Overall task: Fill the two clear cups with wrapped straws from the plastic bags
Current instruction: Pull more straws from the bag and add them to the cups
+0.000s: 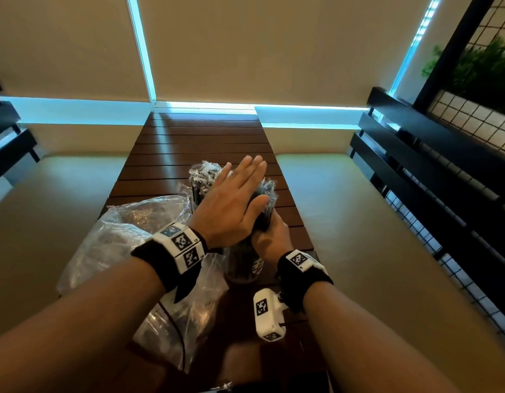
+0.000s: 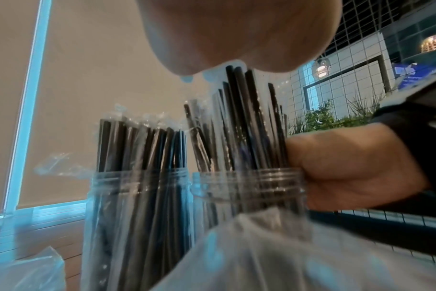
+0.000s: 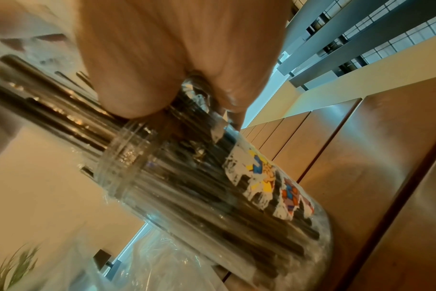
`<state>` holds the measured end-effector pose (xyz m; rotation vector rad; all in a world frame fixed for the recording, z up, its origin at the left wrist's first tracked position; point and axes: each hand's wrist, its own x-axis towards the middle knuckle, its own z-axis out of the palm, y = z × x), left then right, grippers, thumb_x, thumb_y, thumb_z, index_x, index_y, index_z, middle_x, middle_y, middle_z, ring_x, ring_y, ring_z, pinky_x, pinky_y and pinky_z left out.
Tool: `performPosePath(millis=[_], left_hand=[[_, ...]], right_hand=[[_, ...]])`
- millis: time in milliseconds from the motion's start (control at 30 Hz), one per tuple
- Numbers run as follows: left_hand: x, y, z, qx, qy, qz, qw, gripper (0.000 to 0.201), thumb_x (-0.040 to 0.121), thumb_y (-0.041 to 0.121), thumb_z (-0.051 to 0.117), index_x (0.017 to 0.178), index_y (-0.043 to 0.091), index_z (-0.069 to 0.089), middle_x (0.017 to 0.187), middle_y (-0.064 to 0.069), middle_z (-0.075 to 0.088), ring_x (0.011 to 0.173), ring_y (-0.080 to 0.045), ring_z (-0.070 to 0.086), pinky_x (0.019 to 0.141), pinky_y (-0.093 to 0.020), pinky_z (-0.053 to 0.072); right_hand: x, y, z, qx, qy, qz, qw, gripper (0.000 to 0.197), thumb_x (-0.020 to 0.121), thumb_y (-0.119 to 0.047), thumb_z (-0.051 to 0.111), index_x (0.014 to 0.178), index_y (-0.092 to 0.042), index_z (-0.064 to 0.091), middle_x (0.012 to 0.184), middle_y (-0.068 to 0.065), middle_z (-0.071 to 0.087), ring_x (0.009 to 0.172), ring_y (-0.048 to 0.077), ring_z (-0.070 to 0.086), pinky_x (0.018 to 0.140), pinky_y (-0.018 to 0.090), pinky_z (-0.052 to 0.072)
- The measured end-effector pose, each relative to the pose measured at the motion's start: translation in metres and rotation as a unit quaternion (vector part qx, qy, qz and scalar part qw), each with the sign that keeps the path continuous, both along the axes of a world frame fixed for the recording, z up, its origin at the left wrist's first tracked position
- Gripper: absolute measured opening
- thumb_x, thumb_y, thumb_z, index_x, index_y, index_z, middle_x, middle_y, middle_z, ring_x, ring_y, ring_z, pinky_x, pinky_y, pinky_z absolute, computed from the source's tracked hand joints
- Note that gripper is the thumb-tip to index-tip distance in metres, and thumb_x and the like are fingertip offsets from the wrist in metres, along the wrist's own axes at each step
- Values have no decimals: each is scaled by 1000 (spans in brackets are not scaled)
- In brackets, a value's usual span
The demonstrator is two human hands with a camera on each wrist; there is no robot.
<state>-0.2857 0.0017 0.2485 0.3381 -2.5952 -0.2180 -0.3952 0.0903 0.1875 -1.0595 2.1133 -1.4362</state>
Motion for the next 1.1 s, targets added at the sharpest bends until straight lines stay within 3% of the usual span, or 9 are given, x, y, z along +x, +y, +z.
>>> performPosePath(millis=[133,233,333,433,533,633,767,933,1100], left_hand=[[6,-2,-22,-31,-72,-7,997,68,102,46,15,159,13,-1,168,-5,-6,155,-16,-9,126,-45,1],[11,-4,-13,26,-63,-32,997,76,100,54,20,159,16,-10,168,-2,-11,154,-14,-12,126,-43,-1],[22,-5,18,93,48,2,994,71,98,54,30,158,17,20,164,-5,18,149,-17,24,119,-37,25],[44,-9,54,138,160,87,974,26,99,37,45,113,20,59,119,-1,56,100,-8,55,84,-23,45],[74,-18,65,155,-13,146,977,5,89,21,60,90,18,65,94,4,65,85,-16,62,77,-37,53],[99,-3,60,120,-266,98,951,40,83,55,66,109,25,60,106,8,57,98,-17,59,83,-35,51],[111,36,25,21,-343,169,924,99,63,90,58,137,26,40,125,-2,49,107,-26,57,83,-36,46],[114,49,-9,42,-277,217,935,41,82,31,64,118,17,50,117,-8,59,98,-32,65,76,-39,52],[126,24,21,142,-187,231,944,19,83,16,57,100,13,65,100,-10,69,92,-29,65,77,-36,54]], right_hand=[[4,3,1,-12,-24,14,1000,54,83,-6,62,134,-21,56,95,-13,64,75,-12,54,58,1,42],[4,4,6,-26,-88,45,995,76,64,-19,63,137,-27,45,114,-1,67,96,11,65,82,29,58],[-1,10,18,-34,-172,82,981,111,57,-27,85,148,-33,21,139,7,51,123,24,56,101,45,50],[-3,22,34,-28,-156,88,983,143,41,-54,94,153,-46,6,160,2,24,141,25,37,114,49,36],[8,32,56,-57,-86,53,993,148,35,-71,86,154,-43,2,163,0,13,145,24,28,116,49,32],[24,33,69,-98,19,19,995,136,39,-79,79,152,-40,13,156,-1,20,142,21,29,115,45,33],[56,37,79,-189,205,-69,958,87,59,-70,77,126,-26,44,123,-4,40,113,18,46,93,31,39],[95,53,67,-171,297,173,923,27,87,-24,69,67,-19,51,61,-9,49,55,10,45,55,24,38],[107,35,40,173,301,336,875,16,89,-17,60,82,-17,75,80,-3,74,76,16,69,73,31,53]])
